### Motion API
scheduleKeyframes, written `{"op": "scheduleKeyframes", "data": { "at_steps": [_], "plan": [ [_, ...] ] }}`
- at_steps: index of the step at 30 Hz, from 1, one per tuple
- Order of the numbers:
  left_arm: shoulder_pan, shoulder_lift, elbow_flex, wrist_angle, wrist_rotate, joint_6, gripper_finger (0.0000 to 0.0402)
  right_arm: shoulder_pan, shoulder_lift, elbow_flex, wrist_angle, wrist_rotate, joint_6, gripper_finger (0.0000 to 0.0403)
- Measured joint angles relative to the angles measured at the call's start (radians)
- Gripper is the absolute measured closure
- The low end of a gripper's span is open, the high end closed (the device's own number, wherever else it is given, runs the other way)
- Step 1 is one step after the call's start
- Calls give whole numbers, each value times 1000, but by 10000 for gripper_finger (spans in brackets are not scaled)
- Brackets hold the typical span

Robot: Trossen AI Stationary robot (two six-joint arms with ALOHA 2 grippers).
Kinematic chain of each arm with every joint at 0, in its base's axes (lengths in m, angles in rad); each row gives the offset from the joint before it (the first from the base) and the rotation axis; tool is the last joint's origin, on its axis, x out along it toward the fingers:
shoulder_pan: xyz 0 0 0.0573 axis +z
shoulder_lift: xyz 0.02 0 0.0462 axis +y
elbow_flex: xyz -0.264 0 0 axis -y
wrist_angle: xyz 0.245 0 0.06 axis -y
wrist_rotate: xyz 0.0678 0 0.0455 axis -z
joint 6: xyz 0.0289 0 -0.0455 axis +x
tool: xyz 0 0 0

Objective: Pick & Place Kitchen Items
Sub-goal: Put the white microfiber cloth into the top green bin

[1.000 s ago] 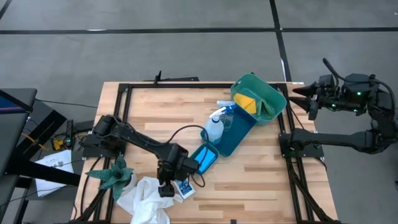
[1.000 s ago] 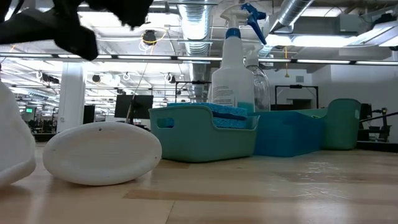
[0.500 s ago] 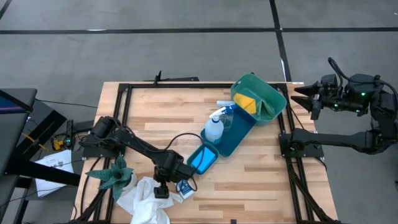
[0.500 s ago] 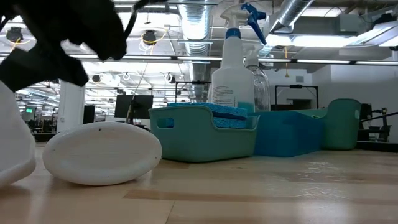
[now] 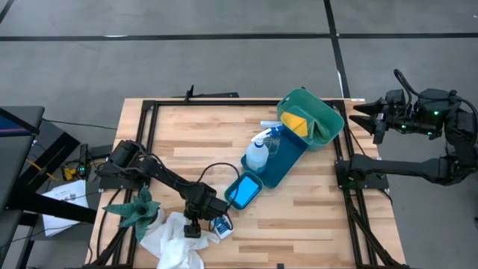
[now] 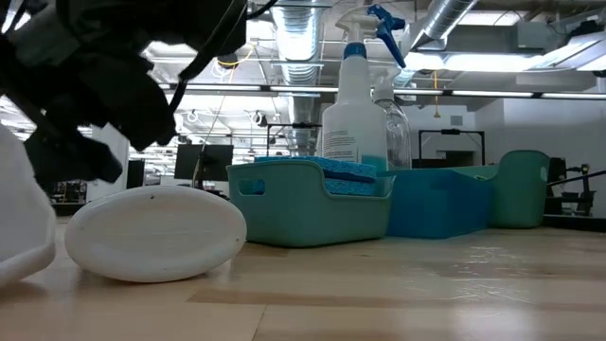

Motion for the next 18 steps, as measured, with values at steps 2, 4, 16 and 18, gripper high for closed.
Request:
{"op": "scheduleKeyframes", "data": {
  "at_steps": [2,4,16,18],
  "plan": [
    [-4,0,-23,30,-13,-6,105,0,0,0,0,0,0,175],
    [-5,-2,-40,43,-18,-21,105,0,0,0,0,0,0,175],
    [-5,-3,-62,68,-45,-24,212,0,0,0,0,0,0,175],
    [-5,-1,-63,71,-45,-23,249,0,0,0,0,0,0,175]
  ]
}}
